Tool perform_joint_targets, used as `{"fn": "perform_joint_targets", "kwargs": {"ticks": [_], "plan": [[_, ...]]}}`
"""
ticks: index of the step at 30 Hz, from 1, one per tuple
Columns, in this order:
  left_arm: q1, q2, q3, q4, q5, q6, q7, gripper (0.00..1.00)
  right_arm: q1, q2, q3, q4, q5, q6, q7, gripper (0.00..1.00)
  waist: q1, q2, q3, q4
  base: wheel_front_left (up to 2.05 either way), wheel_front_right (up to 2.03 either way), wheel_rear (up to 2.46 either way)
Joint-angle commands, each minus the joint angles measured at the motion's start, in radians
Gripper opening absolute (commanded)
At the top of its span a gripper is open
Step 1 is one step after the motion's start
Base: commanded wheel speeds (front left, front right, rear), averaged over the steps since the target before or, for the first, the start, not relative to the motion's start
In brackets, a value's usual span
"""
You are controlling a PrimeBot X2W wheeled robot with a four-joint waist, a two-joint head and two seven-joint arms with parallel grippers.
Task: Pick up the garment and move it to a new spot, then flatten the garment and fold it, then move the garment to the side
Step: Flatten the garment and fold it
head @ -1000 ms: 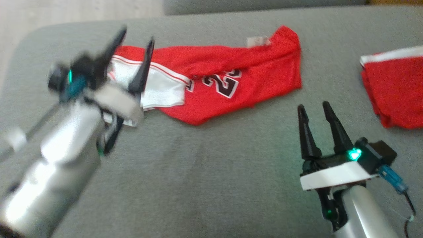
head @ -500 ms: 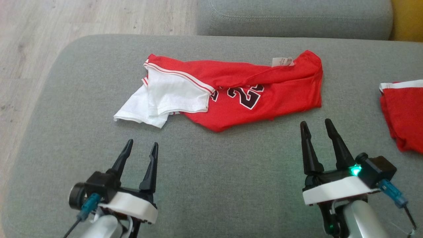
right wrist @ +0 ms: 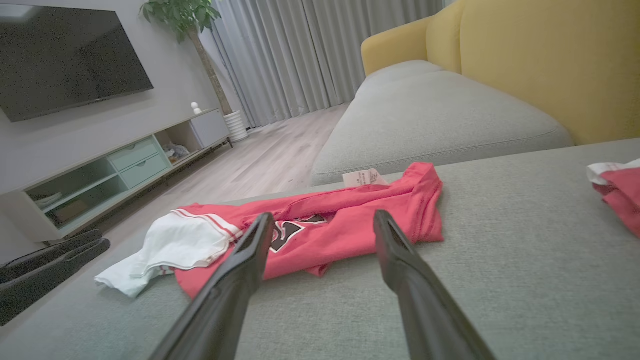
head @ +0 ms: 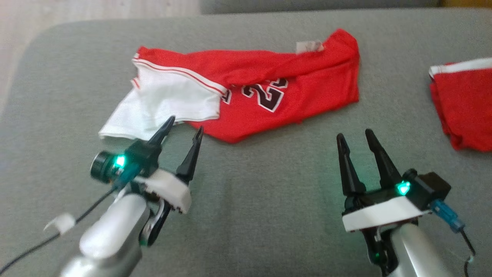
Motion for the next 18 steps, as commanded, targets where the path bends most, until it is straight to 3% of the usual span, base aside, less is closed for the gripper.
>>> {"fn": "perform_joint_targets", "kwargs": {"ticks": [1,9,18], "plan": [[-0.058,0.016,0.029,-0.012,0.009,-0.005,0.004,1.00,-0.039,-0.002,0.023,-0.031,0.002,0.007,-0.010,1.00,-0.0001,0.0000,0.040,-0.040,0.00,0.00,0.00],[-0.203,-0.024,0.002,0.202,0.043,-0.026,0.043,1.00,-0.067,-0.002,0.021,-0.030,0.008,0.007,-0.010,1.00,-0.0001,0.0000,0.110,-0.124,0.00,0.00,0.00],[-0.265,-0.043,-0.008,0.356,0.048,-0.050,0.021,1.00,-0.072,-0.002,0.027,-0.035,0.024,0.007,-0.011,1.00,-0.0001,0.0000,0.122,-0.161,0.00,0.00,0.00]]}}
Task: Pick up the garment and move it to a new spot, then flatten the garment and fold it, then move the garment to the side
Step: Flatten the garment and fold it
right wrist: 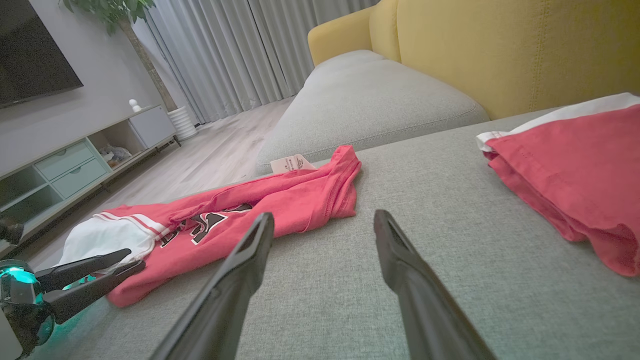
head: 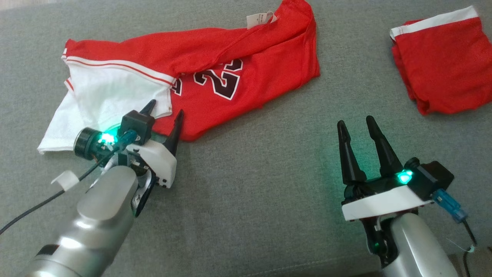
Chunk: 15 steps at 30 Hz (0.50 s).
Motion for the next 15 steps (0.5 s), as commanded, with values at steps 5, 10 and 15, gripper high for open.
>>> {"fn": "perform_joint_targets", "kwargs": {"ticks": [5,10,15], "plan": [[-0.058,0.013,0.021,0.032,0.003,-0.015,-0.015,0.49,-0.018,-0.002,0.025,-0.033,0.008,0.007,-0.011,1.00,-0.0001,0.0000,-0.004,-0.003,0.00,0.00,0.00],[-0.068,0.004,0.020,0.065,-0.003,-0.023,-0.038,0.00,-0.015,-0.002,0.027,-0.030,0.008,0.007,-0.011,1.00,-0.0001,0.0000,-0.015,-0.001,0.00,0.00,0.00],[-0.087,0.006,0.023,0.072,-0.004,-0.029,-0.069,0.00,-0.012,-0.002,0.038,-0.019,0.009,0.007,-0.011,1.00,-0.0001,0.0000,-0.037,0.001,0.00,0.00,0.00]]}}
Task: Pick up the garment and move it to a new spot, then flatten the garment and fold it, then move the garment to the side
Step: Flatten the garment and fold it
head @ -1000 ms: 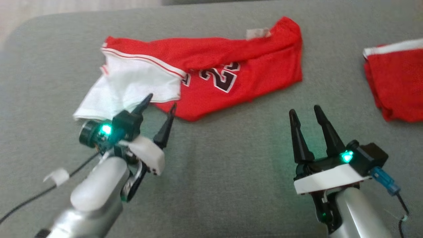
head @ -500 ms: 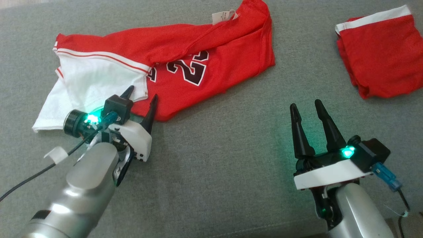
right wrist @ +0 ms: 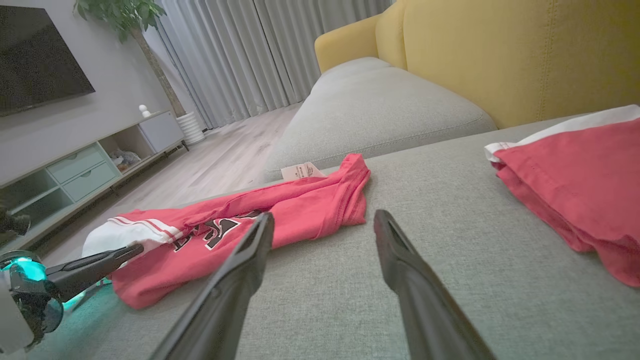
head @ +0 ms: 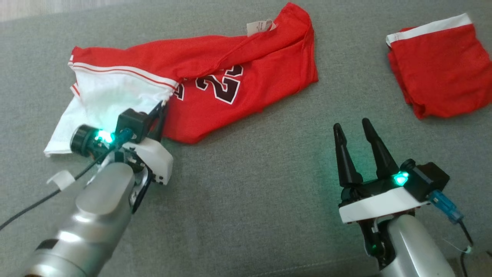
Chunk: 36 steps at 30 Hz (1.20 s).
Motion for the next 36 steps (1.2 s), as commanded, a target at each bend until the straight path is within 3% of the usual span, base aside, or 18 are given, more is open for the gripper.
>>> {"fn": "perform_joint_targets", "kwargs": {"ticks": [1,6,11,20,25,31,33,34,35,36], "plan": [[-0.067,0.031,0.033,-0.019,-0.001,-0.005,-0.016,0.00,-0.014,-0.002,0.033,-0.028,0.010,0.007,-0.011,1.00,0.0000,0.0000,-0.010,-0.002,0.00,0.00,0.00],[-0.164,0.093,0.024,-0.039,0.032,-0.024,0.007,0.00,-0.014,-0.002,0.049,-0.028,0.023,0.007,-0.011,1.00,0.0000,0.0000,-0.019,-0.019,0.00,0.00,0.00],[-0.381,0.202,0.014,-0.048,0.091,-0.070,0.095,0.00,-0.025,-0.002,0.079,-0.039,0.052,0.007,-0.011,1.00,0.0000,0.0000,0.015,-0.078,0.00,0.00,0.00],[-0.630,0.283,0.036,0.056,0.097,-0.109,0.227,0.00,-0.045,-0.002,0.125,-0.058,0.096,0.007,-0.011,1.00,0.0000,0.0000,0.088,-0.171,0.00,0.00,0.00],[-0.771,0.330,0.053,0.138,0.118,-0.083,0.244,0.00,-0.060,-0.002,0.148,-0.068,0.117,0.007,-0.011,1.00,0.0000,0.0000,0.136,-0.216,0.00,0.00,0.00],[-0.903,0.376,0.077,0.209,0.150,0.017,0.185,0.00,-0.067,-0.002,0.160,-0.083,0.131,0.007,-0.011,1.00,0.0000,0.0000,0.175,-0.242,0.00,0.00,0.00],[-0.917,0.382,0.071,0.237,0.161,0.033,0.174,0.00,-0.066,-0.002,0.159,-0.083,0.131,0.007,-0.011,1.00,0.0000,0.0000,0.180,-0.240,0.00,0.00,0.00],[-0.919,0.379,0.071,0.250,0.160,0.038,0.171,0.20,-0.066,-0.002,0.158,-0.082,0.130,0.007,-0.011,1.00,0.0000,0.0000,0.182,-0.237,0.00,0.00,0.00],[-0.915,0.373,0.073,0.263,0.155,0.037,0.167,1.00,-0.066,-0.002,0.158,-0.080,0.128,0.007,-0.011,1.00,0.0000,0.0000,0.183,-0.232,0.00,0.00,0.00],[-0.909,0.367,0.072,0.274,0.151,0.032,0.162,1.00,-0.067,-0.002,0.157,-0.079,0.126,0.007,-0.011,1.00,0.0000,0.0000,0.184,-0.226,0.00,0.00,0.00]]}}
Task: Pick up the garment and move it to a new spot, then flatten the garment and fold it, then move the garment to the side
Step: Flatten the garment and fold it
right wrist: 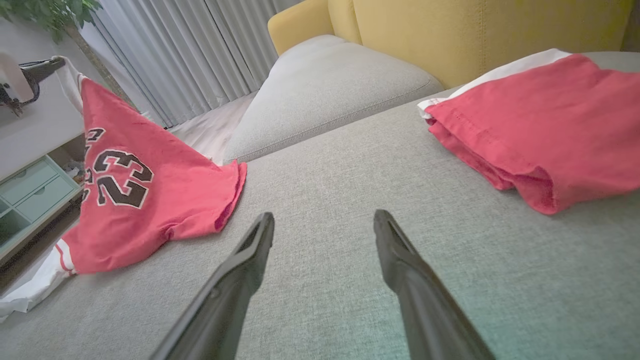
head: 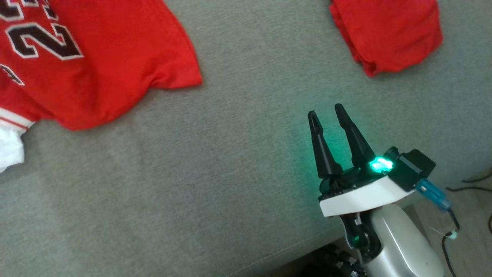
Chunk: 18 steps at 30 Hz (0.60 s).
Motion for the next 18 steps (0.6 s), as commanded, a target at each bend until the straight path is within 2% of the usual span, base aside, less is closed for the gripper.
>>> {"fn": "perform_joint_targets", "kwargs": {"ticks": [1,9,18], "plan": [[-0.031,0.027,0.021,-0.013,-0.011,-0.002,-0.014,1.00,-0.008,-0.002,0.015,-0.029,0.000,0.007,-0.011,1.00,-0.0003,0.0001,0.000,0.013,0.00,0.00,0.00],[0.053,-0.049,0.019,0.026,-0.053,-0.057,-0.104,1.00,-0.021,-0.002,-0.012,-0.021,-0.039,0.007,-0.011,1.00,-0.0003,0.0001,-0.032,0.092,0.00,0.00,0.00],[0.238,-0.142,0.039,0.015,-0.128,-0.116,-0.247,1.00,-0.003,-0.002,-0.085,0.005,-0.092,0.007,-0.011,1.00,-0.0003,0.0001,-0.161,0.234,0.00,0.00,0.00]]}}
